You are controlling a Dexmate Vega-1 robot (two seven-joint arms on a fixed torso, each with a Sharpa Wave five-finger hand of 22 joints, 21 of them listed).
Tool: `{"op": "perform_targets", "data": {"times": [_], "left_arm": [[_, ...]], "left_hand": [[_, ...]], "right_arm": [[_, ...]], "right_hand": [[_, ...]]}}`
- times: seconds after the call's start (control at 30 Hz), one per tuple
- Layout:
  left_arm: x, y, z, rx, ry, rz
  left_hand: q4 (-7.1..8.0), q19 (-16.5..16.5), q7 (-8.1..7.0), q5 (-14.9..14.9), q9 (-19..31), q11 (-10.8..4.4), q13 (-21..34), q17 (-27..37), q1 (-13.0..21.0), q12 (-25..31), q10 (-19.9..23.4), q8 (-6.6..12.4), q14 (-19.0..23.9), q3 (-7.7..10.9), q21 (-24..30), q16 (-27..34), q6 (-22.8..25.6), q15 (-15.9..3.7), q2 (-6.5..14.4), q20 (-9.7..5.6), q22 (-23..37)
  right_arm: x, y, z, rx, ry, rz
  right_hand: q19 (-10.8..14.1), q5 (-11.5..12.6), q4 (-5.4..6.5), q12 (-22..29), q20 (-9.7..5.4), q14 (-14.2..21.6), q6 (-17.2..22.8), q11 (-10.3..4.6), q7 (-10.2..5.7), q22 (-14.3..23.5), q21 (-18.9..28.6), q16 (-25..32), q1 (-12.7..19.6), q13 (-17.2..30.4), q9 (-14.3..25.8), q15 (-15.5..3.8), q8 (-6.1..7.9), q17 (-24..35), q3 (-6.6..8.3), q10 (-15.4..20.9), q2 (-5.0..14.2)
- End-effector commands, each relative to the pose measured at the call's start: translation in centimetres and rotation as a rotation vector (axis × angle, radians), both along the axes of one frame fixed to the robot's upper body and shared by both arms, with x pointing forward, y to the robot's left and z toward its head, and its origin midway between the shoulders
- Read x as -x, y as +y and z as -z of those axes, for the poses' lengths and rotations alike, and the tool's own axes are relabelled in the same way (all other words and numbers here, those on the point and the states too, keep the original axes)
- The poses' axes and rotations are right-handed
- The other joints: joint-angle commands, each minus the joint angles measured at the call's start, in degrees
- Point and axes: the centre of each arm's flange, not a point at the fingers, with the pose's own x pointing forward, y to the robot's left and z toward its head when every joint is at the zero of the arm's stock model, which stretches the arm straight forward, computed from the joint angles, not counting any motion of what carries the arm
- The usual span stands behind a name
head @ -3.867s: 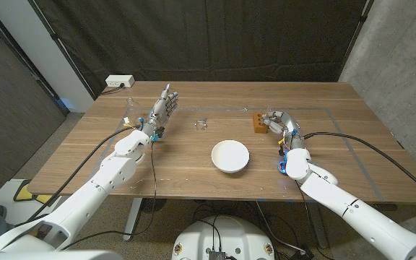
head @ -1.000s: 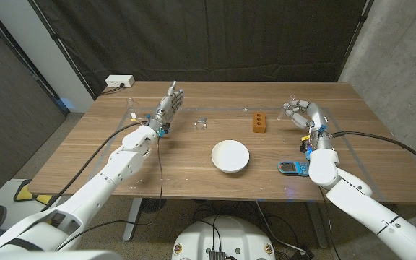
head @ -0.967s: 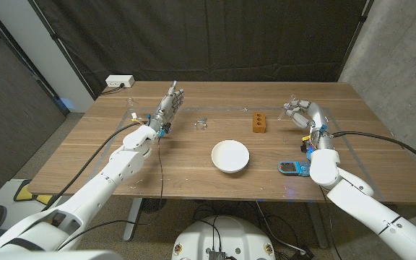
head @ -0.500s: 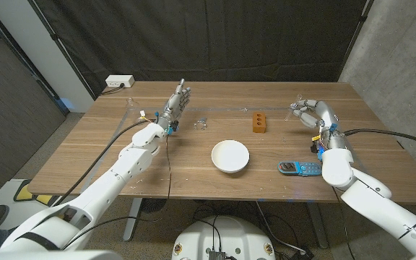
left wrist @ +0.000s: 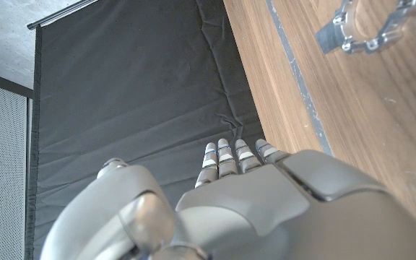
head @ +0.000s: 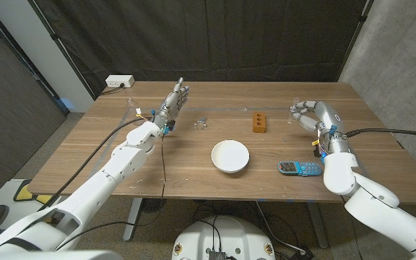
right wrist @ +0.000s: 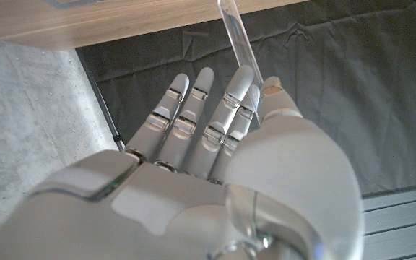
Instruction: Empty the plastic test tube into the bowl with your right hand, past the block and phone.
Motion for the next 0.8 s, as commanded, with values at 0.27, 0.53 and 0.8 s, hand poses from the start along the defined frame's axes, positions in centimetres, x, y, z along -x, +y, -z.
{"op": "perform_targets", "data": {"times": [0.27,0.53,0.8], "left_arm": [[1.8,1.8,0.7,-0.038,-0.011,0.029],[2.1,2.1,0.9,-0.054,-0.021,0.045],[2.4,2.4,1.1,-0.069,-0.023,0.056]], "left_hand": [[-0.05,-0.1,0.15,-0.1,0.3,0.11,0.2,0.2,0.7,-0.1,0.5,-0.02,-0.2,-0.51,0.3,0.3,0.8,0.02,0.2,-0.21,0.3],[-0.09,-0.1,0.07,-0.1,0.3,0.08,0.2,0.2,0.9,-0.1,0.6,-0.02,-0.1,-0.55,0.3,0.3,0.8,0.03,0.4,-0.17,0.3],[-0.14,-0.1,0.07,-0.1,0.3,-0.14,0.2,0.2,1.0,0.0,0.7,-0.01,0.1,-0.6,0.3,0.3,0.9,0.08,0.6,-0.31,0.3]], "right_arm": [[3.2,4.4,0.6,0.161,-0.008,0.066],[3.8,6.3,0.7,0.215,-0.019,0.071],[4.1,8.0,1.1,0.265,-0.007,0.081]], "right_hand": [[-0.2,0.8,0.42,0.5,-3.09,0.7,2.8,-0.26,-1.79,0.2,-0.4,0.4,-1.2,1.0,-0.2,-5.67,2.49,0.3,1.4,-0.3,1.39],[-0.6,0.9,0.34,0.8,-2.9,0.6,3.3,-0.63,-2.07,0.2,-0.5,0.3,-1.6,1.5,-0.6,-5.55,2.66,0.4,1.57,0.0,1.1],[-0.7,0.9,0.34,0.9,-2.83,0.6,3.3,-0.87,-2.21,0.2,-0.5,0.3,-1.9,1.9,-0.8,-5.56,2.68,0.5,1.7,0.1,0.95]]}}
